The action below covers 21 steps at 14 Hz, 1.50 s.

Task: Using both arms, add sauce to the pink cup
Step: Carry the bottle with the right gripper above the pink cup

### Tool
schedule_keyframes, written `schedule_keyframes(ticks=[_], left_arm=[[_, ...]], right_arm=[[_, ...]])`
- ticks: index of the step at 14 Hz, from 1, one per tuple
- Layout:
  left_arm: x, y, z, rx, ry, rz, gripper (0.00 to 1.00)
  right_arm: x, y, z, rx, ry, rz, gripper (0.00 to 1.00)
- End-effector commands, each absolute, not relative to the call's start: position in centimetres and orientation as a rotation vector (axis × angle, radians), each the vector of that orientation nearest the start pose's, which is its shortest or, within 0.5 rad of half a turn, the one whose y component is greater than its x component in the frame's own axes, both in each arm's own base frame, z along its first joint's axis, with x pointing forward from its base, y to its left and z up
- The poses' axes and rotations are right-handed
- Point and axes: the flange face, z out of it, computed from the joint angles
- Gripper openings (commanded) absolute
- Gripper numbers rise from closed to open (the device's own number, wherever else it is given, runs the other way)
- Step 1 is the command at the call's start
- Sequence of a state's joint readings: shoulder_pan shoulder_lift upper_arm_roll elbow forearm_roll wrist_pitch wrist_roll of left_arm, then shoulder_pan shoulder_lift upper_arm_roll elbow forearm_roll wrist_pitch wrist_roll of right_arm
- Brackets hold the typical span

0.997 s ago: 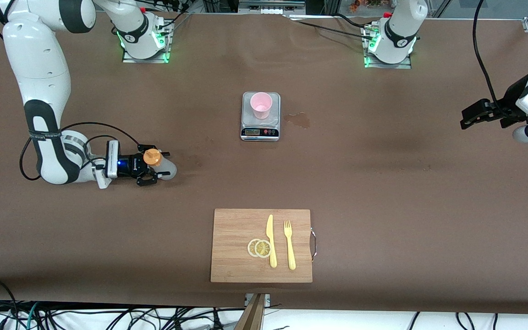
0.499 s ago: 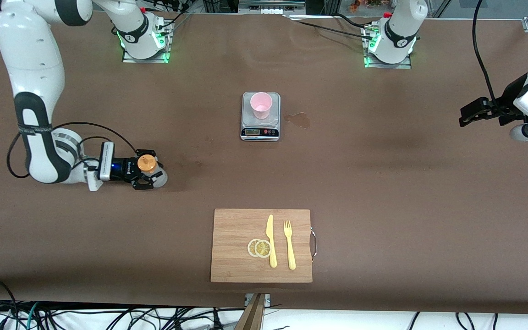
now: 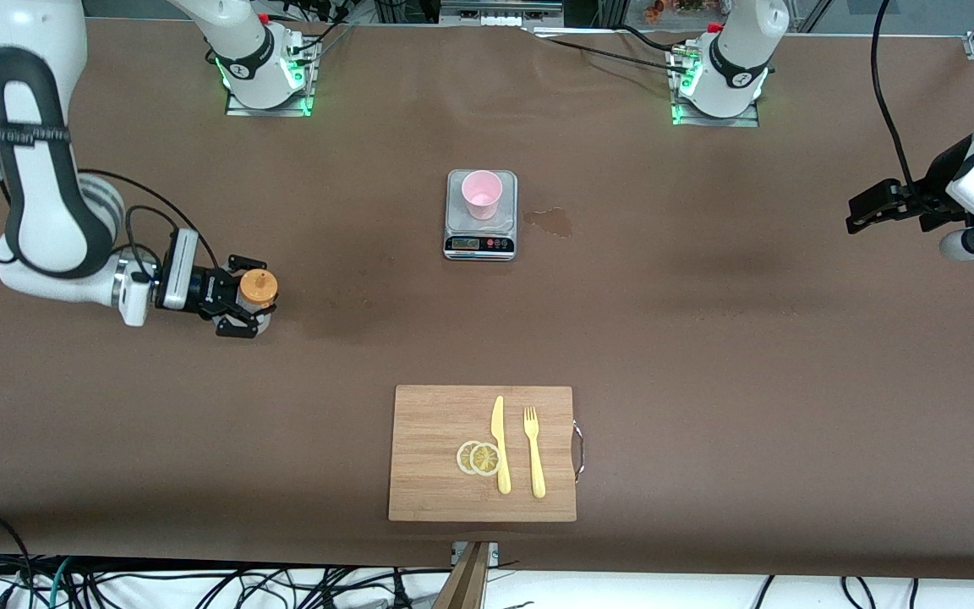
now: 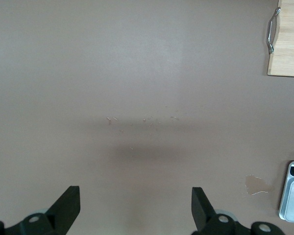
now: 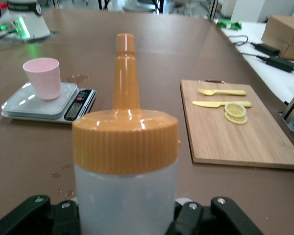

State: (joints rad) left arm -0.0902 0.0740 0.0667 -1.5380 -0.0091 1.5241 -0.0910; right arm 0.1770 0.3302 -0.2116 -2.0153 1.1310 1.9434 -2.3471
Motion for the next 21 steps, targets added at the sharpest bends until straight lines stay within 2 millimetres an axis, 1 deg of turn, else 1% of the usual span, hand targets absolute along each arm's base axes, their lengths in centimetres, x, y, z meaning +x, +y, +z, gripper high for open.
schedule_keyframes(ticks=[1, 2, 3, 5, 6, 8, 10, 13, 15, 18, 21], left_arm=[[57.0, -1.6, 59.9, -3.142, -0.074, 0.152, 1.0], [57.0, -1.6, 59.9, -3.142, -0.074, 0.152, 1.0], [57.0, -1.6, 59.9, -3.142, -0.077, 0.152, 1.0], [57.0, -1.6, 59.9, -3.142, -0.074, 0.152, 1.0], [57.0, -1.6, 59.9, -3.142, -0.074, 0.152, 1.0], [57.0, -1.6, 59.9, -3.142, -0.072, 0.152, 1.0], [57.1, -1.6, 59.8, -3.142, -0.074, 0.155, 1.0], [57.1, -1.5, 59.8, -3.141, -0.074, 0.152, 1.0], [57.2, -1.6, 59.7, -3.14, -0.074, 0.157, 1.0], [57.2, -1.5, 59.7, -3.14, -0.079, 0.154, 1.0], [57.2, -1.5, 59.6, -3.139, -0.077, 0.157, 1.0]], right_arm=[[54.7, 6.9, 34.8, -1.71, -1.845, -0.775, 0.0], [53.9, 8.4, 36.3, -1.747, -1.869, -0.706, 0.0], [53.2, 9.4, 37.4, -1.786, -1.879, -0.643, 0.0], [51.9, 11.7, 39.2, -1.868, -1.891, -0.521, 0.0], [51.4, 13.0, 39.7, -1.911, -1.889, -0.457, 0.0], [50.0, 16.5, 40.5, -2.004, -1.905, -0.312, 0.0], [48.6, 20.0, 40.5, -2.087, -1.918, -0.2, 0.0], [46.2, 24.9, 40.3, -2.18, -1.949, -0.089, 0.0], [44.5, 27.3, 39.9, -2.218, -1.96, -0.037, 0.0], [41.6, 31.4, 38.6, -2.285, -1.988, 0.016, 0.0], [38.6, 35.1, 36.7, -2.358, -2.016, 0.09, 0.0]])
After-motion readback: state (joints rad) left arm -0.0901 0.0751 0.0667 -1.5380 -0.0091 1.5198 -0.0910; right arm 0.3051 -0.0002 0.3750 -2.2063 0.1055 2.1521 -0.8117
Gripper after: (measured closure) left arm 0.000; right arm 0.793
